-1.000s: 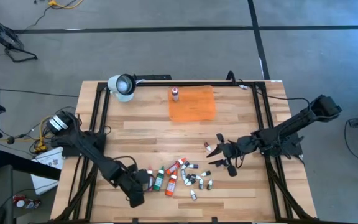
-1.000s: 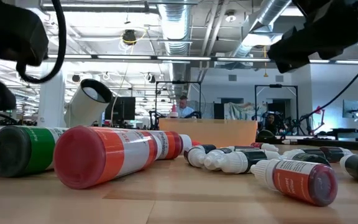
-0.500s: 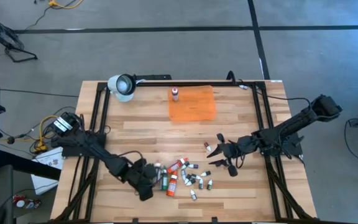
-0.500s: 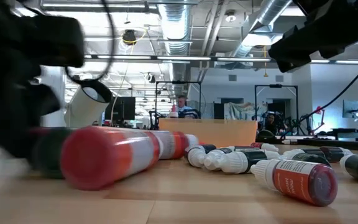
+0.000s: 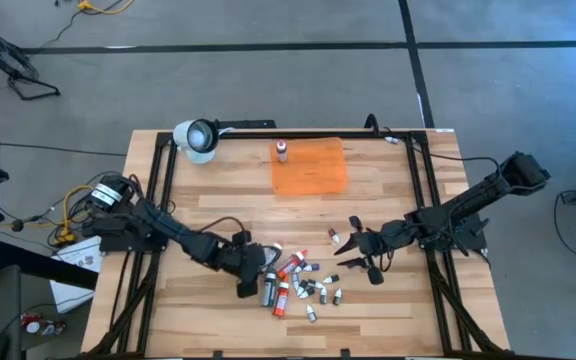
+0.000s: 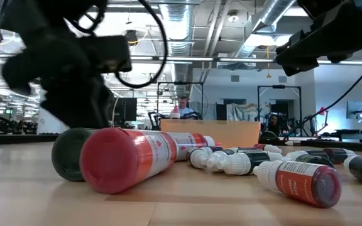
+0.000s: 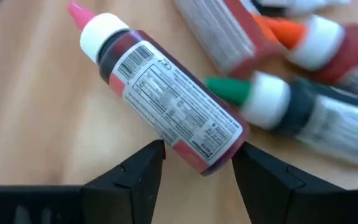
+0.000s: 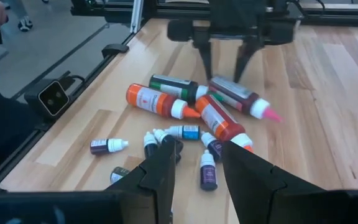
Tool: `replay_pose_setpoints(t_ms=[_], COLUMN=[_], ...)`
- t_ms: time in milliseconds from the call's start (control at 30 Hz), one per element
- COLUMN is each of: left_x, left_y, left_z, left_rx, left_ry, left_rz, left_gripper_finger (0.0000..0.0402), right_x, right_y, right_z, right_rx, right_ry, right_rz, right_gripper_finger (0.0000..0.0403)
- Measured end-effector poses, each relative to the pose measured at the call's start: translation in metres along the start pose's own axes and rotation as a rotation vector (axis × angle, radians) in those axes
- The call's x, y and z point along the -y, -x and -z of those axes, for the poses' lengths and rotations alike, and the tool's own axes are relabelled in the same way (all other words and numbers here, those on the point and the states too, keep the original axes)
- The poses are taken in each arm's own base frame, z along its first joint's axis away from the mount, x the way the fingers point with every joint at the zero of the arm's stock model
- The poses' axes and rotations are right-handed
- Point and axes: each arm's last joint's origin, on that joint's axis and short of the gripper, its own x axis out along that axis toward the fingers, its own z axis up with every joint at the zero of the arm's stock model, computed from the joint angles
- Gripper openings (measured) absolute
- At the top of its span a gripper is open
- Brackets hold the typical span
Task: Pick & Place food coloring
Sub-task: Put the large pink food coloring bottle into the orange bin
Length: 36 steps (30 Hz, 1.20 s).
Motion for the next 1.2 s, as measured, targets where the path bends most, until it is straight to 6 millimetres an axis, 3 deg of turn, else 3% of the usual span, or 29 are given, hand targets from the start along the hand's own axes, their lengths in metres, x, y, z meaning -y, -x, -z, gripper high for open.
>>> replay_pose_setpoints(t_ms=[433, 733, 1200], left_x=[-0.046, -0.066, -0.081], left_y=[-0.010, -0.012, -0.014], left_z=[-0.030, -0.045, -0.033], left_rx=[0.064, 0.138, -0.003], left_ry=[-0.113, -0.139, -0.152], left_rz=[0.019, 0.090, -0.026], left_gripper_finger=[0.0185, 0.0185, 0.0185], right_x=[0.001, 0.005, 0.015], right_y=[0.000, 0.001, 0.001], right_z=[0.002, 0.008, 0.014], right_rx=[-0.024, -0.080, -0.121], right_ry=[0.001, -0.030, -0.143], right_rz=[0.015, 0.139, 0.249], right_gripper_finger=[0.0122, 0.0122, 0.0122])
